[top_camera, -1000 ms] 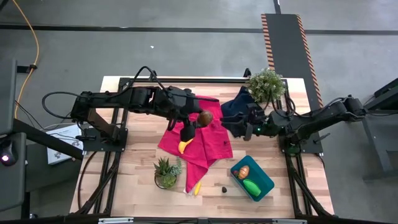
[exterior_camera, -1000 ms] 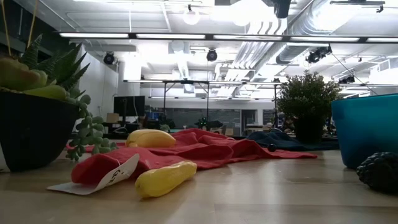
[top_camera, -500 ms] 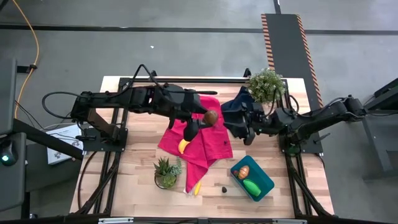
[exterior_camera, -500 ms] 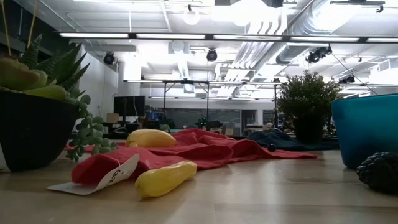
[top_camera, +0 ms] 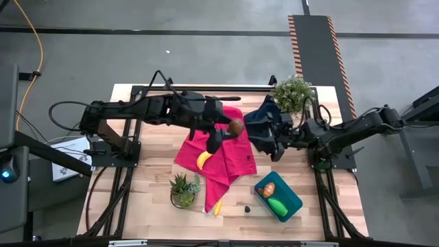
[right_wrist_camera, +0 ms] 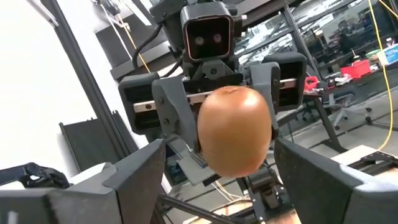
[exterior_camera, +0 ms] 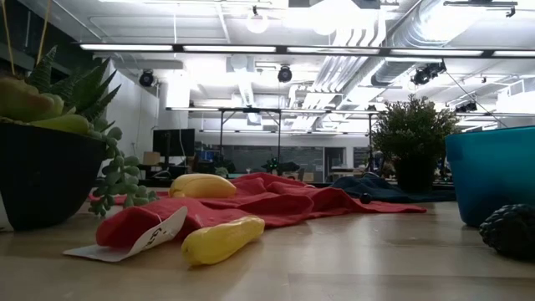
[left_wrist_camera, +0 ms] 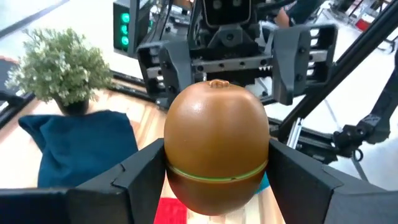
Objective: Pick and placing Produce into tupperware
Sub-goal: Put the kiwi into the blue bin
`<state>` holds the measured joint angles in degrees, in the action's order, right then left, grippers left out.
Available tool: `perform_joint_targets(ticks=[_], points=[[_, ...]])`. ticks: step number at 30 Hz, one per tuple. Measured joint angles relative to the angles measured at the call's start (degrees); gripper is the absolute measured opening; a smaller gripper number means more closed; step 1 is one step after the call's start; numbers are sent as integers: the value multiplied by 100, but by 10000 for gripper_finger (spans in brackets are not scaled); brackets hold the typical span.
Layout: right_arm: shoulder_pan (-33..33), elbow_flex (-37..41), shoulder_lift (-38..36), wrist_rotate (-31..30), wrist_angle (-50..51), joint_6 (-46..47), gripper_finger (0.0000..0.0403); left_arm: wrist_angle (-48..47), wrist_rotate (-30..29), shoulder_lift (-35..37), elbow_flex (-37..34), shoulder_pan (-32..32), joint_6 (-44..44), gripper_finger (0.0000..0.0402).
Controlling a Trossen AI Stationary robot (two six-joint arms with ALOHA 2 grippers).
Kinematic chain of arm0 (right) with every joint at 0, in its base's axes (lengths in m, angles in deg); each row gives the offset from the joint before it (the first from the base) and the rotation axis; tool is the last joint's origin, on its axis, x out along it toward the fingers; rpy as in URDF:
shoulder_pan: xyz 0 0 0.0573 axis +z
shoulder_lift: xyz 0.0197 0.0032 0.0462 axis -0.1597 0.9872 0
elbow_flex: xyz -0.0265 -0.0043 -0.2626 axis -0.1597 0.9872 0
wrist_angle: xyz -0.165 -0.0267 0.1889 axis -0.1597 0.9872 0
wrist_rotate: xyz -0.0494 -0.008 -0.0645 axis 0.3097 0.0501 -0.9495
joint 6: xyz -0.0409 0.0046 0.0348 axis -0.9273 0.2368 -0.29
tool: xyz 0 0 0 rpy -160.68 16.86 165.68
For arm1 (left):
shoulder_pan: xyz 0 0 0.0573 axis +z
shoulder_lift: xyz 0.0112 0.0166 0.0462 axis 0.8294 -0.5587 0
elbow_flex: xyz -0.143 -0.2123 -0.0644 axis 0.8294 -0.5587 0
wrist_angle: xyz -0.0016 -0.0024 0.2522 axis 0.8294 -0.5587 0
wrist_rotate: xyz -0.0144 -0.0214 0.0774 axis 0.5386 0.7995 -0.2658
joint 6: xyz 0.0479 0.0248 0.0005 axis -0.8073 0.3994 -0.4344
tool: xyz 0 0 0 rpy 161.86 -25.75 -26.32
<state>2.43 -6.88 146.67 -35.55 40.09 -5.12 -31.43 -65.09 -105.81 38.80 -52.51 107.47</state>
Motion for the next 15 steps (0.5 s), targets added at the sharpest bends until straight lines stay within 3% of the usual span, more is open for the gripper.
perform_joint_targets(ticks=[15], points=[[0,0,2,-15,106,-47,291,477,394,-293,11,-17,103,243]])
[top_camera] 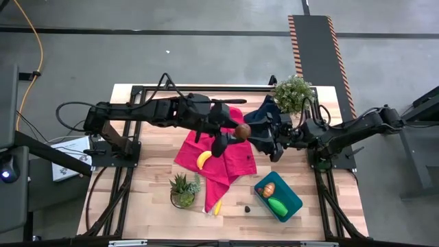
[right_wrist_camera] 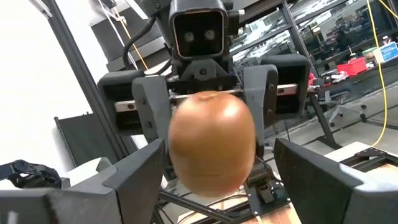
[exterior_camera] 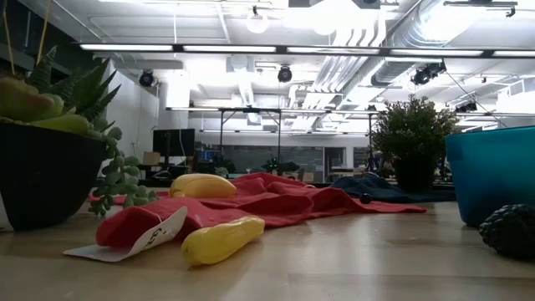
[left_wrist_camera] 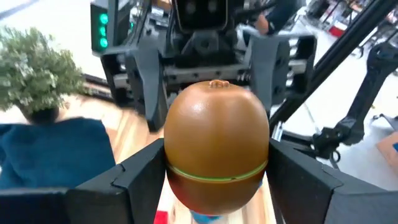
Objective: Pick and placing Produce into tupperware
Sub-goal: Put the kiwi into the blue bin
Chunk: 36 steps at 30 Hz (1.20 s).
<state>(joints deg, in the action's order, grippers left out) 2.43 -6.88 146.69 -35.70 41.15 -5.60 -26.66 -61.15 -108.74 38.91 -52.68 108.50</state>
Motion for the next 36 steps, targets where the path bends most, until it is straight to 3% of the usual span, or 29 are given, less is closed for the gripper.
perform_joint_targets(ticks=[36], points=[[-2,0,15,52,-88,-196,291,346,94,-226,-21,0,97,243]])
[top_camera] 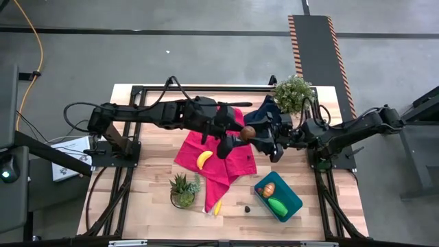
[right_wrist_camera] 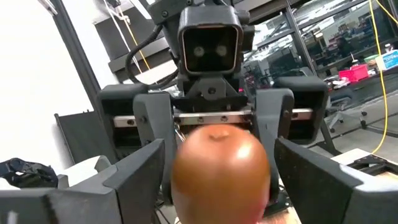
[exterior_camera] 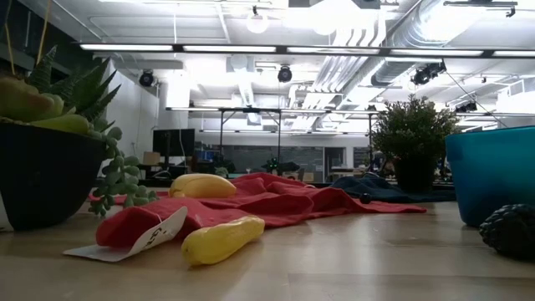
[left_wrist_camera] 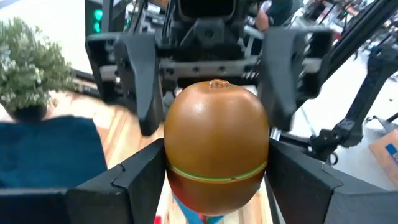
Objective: Pick and placing Produce into tupperware
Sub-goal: Put the kiwi into the blue bin
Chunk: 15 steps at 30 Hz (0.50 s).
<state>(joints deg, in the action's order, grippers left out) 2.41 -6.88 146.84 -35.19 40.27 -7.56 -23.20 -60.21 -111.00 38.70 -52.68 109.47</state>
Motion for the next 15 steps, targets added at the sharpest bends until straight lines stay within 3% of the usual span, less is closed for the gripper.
perform_joint_targets(ticks=[15], points=[[2,0,-2,18,-41,-148,291,141,3,16,10,0,87,243]])
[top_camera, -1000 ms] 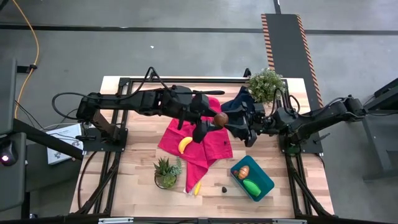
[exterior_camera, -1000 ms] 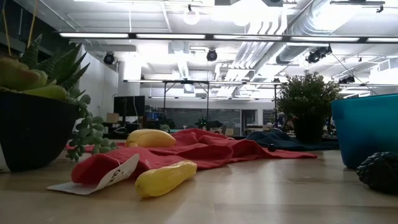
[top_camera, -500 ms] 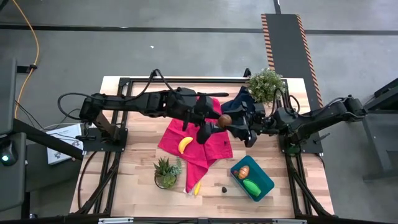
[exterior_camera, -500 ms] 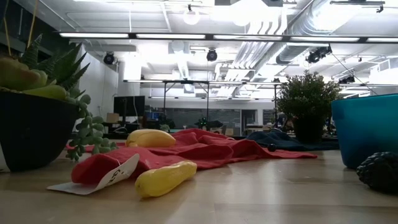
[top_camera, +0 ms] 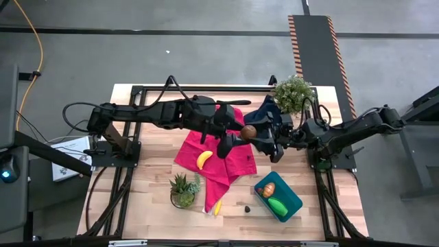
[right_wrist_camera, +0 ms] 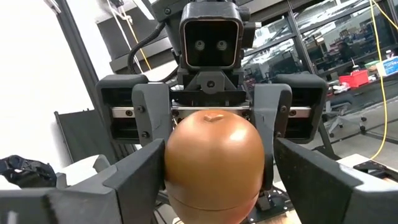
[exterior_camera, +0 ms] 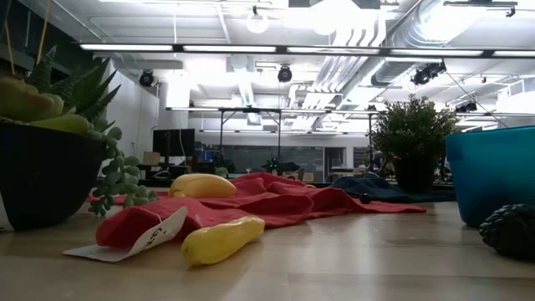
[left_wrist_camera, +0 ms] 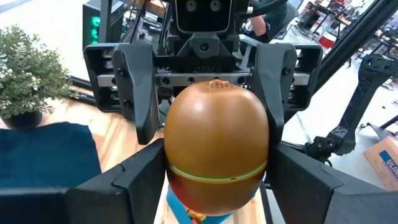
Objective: Pick and placing Produce into tupperware
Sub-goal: Put the kiwi into the blue bin
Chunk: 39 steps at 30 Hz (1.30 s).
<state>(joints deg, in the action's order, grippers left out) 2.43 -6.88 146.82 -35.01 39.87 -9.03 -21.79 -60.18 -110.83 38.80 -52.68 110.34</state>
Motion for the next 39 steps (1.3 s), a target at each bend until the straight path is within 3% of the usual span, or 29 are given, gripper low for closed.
perform_joint_targets(ticks=[39], points=[[-2,0,4,39,-225,30,291,242,157,-225,-9,0,61,243]])
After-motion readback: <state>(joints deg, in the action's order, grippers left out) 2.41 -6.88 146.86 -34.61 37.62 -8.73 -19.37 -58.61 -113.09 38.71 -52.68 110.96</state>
